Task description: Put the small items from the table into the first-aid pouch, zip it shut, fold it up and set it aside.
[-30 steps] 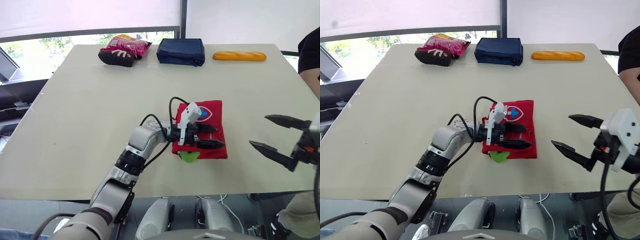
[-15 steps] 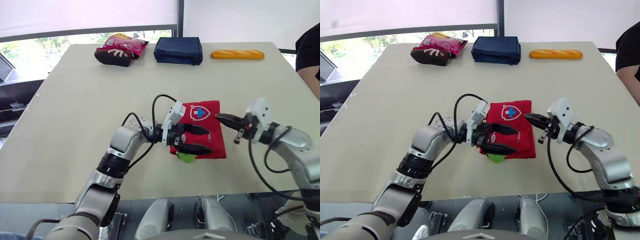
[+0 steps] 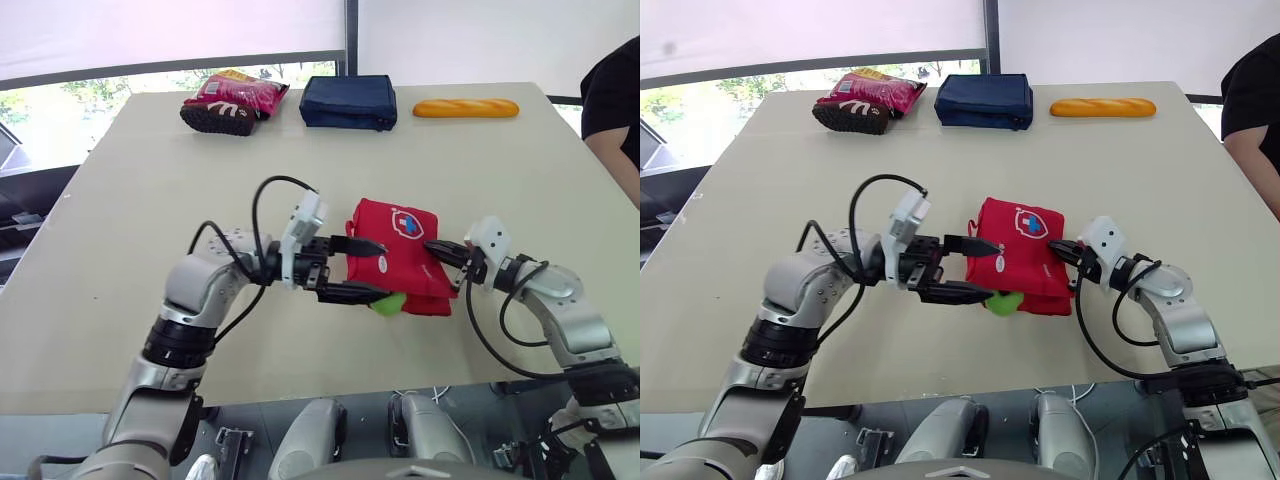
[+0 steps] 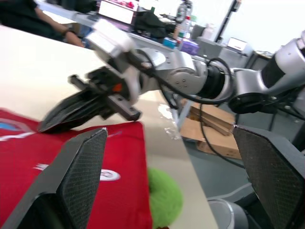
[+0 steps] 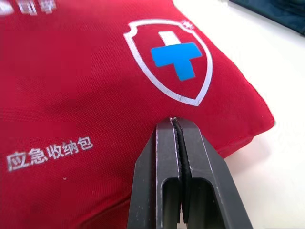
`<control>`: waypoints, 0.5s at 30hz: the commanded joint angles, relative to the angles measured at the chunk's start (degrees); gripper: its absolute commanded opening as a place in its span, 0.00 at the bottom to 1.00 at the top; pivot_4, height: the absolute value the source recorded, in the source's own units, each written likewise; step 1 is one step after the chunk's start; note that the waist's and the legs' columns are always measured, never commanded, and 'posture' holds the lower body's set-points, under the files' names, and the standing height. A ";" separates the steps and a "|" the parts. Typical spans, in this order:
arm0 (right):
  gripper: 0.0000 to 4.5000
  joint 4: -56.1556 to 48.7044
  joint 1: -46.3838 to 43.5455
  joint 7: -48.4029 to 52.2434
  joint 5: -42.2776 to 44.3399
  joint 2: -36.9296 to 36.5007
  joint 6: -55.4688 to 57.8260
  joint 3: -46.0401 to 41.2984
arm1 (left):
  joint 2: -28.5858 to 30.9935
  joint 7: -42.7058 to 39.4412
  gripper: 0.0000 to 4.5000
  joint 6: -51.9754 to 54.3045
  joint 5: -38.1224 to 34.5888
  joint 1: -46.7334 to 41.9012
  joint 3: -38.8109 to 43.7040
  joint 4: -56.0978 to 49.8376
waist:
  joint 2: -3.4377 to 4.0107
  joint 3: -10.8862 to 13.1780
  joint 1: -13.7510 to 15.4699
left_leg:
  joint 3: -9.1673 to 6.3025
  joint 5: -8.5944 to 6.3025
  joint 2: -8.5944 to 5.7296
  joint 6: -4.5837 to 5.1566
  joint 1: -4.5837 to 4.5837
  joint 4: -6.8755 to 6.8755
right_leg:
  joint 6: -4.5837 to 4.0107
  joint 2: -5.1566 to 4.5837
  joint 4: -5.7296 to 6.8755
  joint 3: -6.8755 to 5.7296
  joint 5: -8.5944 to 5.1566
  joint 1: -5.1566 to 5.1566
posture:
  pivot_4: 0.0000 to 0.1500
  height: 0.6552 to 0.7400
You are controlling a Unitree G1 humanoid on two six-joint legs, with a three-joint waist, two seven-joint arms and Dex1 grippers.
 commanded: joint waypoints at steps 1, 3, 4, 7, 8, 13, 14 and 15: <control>0.01 -5.97 0.57 -0.01 5.07 -0.08 3.32 -4.13 | 3.03 -0.40 1.00 -1.89 -1.08 0.86 4.03 -2.91 | 0.02 0.02 0.06 | 0.00 0.00 0.00 0.00 -0.01 0.00 | 0.00 0.00 0.00 0.00 0.00 -0.01 | 1.00 0.99; 0.10 -8.48 1.20 -0.67 8.80 -0.47 7.60 -6.52 | 5.48 -0.57 1.00 -3.51 -0.44 1.74 6.09 -3.01 | 0.04 0.05 0.30 | 0.00 -0.01 -0.01 0.01 -0.04 0.00 | 0.00 -0.02 -0.01 0.00 0.00 -0.03 | 1.00 0.99; 0.12 -9.78 1.74 -0.77 11.80 -0.89 11.49 -7.80 | 7.20 -0.82 1.00 -4.82 0.18 2.28 7.51 -2.88 | 0.04 0.05 0.36 | 0.00 -0.01 -0.01 0.00 -0.04 0.00 | 0.00 -0.02 -0.02 0.00 0.00 -0.02 | 1.00 0.99; 0.37 -12.20 2.35 -2.29 18.27 -1.96 22.38 -10.23 | 10.94 -1.57 1.00 -6.28 -0.38 3.23 11.25 -2.27 | 0.04 0.07 0.39 | -0.01 -0.01 -0.01 0.02 -0.04 -0.02 | 0.00 -0.04 -0.03 0.00 0.00 -0.01 | 1.00 0.99; 0.46 -12.63 2.29 -2.65 19.50 -2.46 25.01 -10.46 | 11.78 -1.69 1.00 -6.39 -0.90 3.45 12.12 -2.11 | 0.04 0.07 0.40 | -0.02 -0.01 -0.01 0.02 -0.05 -0.02 | 0.00 -0.04 -0.04 -0.01 0.00 -0.02 | 1.00 0.99; 0.95 -13.16 1.47 -3.88 23.43 -5.42 37.62 -9.18 | 14.87 -2.18 1.00 -7.75 -1.05 4.48 14.91 -1.90 | 0.08 0.10 0.37 | 0.00 -0.06 -0.01 0.09 -0.05 -0.03 | 0.00 -0.07 -0.05 -0.02 0.00 -0.02 | 1.00 0.99; 0.98 -12.83 1.46 -3.94 23.19 -5.56 38.69 -8.28 | 14.96 -1.85 1.00 -7.90 -1.01 4.40 15.09 -2.01 | 0.08 0.10 0.40 | 0.00 -0.06 -0.02 0.10 -0.06 -0.03 | 0.00 -0.07 -0.05 -0.02 0.00 -0.03 | 1.00 0.99; 0.98 -12.10 1.27 -4.77 23.21 -4.95 39.90 -7.76 | 15.02 -1.52 1.00 -7.90 -1.16 4.31 15.29 -2.26 | 0.08 0.10 0.40 | -0.01 -0.06 -0.02 0.10 -0.07 -0.03 | 0.00 -0.07 -0.06 -0.03 0.00 -0.03 | 1.00 0.99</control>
